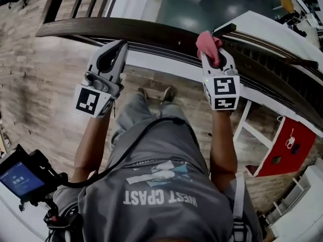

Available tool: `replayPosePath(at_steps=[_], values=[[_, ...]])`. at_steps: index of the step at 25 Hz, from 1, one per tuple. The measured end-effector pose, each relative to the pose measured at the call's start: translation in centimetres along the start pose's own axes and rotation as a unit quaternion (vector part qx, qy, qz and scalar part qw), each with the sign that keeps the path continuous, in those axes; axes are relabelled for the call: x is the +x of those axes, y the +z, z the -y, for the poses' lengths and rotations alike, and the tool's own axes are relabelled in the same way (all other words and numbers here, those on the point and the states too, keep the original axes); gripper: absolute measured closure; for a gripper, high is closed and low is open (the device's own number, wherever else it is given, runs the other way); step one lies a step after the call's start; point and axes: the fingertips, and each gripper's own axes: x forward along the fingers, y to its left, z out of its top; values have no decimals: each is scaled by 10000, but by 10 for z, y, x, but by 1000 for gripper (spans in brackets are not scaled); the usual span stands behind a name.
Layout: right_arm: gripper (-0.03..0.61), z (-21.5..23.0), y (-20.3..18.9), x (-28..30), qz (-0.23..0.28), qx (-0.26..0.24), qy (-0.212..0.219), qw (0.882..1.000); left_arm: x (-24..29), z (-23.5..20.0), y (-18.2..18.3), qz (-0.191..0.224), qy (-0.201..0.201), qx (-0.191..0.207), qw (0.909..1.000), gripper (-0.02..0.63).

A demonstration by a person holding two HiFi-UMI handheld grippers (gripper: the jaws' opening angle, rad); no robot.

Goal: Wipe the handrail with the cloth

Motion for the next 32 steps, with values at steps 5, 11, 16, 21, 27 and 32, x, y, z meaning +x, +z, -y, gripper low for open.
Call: replayPosePath(at_steps=[5, 11, 16, 21, 27, 32], values=[[506, -75, 74, 18, 632, 722, 1300, 9869, -10, -6, 22, 72, -281, -63, 9996, 607], [506, -93, 181, -53, 1817, 1378, 1313, 9648, -39, -66, 56, -437, -1060, -35, 9934, 607], [506, -132, 239, -107, 2495, 1474, 1078, 9510, -70, -99, 105, 197, -1595, 43, 9870, 607], [506, -155, 291, -136, 2828, 1354, 968, 9446, -91, -128, 145, 478, -1808, 140, 9823, 607], [506, -141, 310, -163, 3143, 1070, 645, 9411, -87, -122, 165, 694, -1896, 281, 9790, 607], [506, -138, 314, -175, 3205, 894, 380, 9423, -80, -111, 175, 821, -2021, 326, 9754, 607]])
